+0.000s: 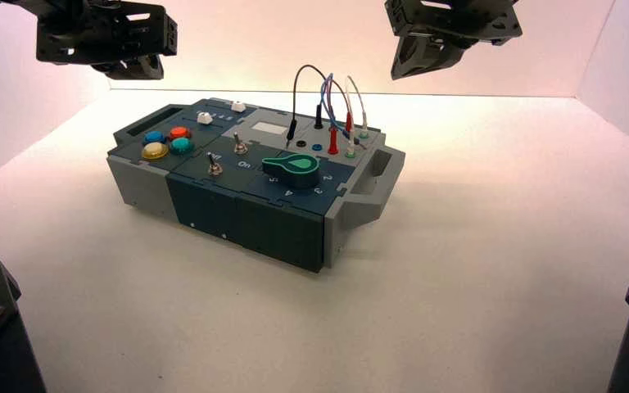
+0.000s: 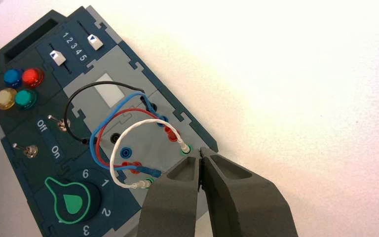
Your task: Pull the red wire.
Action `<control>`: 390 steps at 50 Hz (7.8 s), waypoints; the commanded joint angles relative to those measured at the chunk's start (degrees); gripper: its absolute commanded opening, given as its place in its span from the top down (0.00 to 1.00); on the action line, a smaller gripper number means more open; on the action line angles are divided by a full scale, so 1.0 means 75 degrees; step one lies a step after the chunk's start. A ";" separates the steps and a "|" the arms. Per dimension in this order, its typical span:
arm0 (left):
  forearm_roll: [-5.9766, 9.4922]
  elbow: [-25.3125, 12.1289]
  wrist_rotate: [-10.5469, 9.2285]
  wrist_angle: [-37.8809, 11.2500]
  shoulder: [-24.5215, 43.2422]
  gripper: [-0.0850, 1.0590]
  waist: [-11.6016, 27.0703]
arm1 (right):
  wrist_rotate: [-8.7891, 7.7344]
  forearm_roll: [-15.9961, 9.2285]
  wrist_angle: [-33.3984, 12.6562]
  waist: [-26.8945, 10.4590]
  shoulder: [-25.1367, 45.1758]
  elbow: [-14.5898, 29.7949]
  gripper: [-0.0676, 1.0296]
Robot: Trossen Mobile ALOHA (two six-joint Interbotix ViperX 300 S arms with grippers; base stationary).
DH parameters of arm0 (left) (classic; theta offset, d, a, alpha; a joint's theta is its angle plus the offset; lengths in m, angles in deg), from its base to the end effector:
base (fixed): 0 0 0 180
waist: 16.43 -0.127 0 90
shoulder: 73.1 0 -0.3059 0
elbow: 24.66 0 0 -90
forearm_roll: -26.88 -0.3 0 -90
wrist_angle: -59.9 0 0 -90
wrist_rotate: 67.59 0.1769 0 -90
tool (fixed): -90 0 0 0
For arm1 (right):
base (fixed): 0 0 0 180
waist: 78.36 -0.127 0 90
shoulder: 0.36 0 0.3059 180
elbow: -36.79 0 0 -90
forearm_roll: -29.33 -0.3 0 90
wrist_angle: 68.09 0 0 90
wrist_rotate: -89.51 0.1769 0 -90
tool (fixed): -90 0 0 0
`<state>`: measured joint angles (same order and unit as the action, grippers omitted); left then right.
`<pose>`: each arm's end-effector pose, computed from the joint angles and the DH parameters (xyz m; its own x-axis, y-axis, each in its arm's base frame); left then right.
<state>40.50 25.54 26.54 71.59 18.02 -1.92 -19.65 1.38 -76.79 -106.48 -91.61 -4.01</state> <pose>0.3206 -0.0742 0.0852 0.7533 -0.1457 -0.6414 0.1125 0.9893 -0.0926 0.2979 0.1734 0.1122 0.5638 0.3817 -0.7325 -0.4110 0.8989 0.1520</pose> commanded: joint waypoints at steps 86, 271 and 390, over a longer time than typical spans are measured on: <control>-0.0023 -0.0234 0.0023 0.0023 -0.0012 0.95 0.0047 | -0.0012 -0.0223 -0.0234 -0.2180 0.1406 0.0762 0.96; -0.0012 -0.0246 0.0023 -0.0047 -0.0070 0.95 0.0176 | -0.0059 -0.0105 -0.0867 -0.1312 0.1629 0.1289 0.97; -0.0023 -0.0234 0.0035 -0.0047 -0.0082 0.95 0.0176 | -0.0129 0.0047 -0.0434 0.1301 -0.1102 -0.0422 0.64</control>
<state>40.41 25.11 26.72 70.89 18.28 -0.78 -20.61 1.82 -81.01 -96.64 -100.49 -8.93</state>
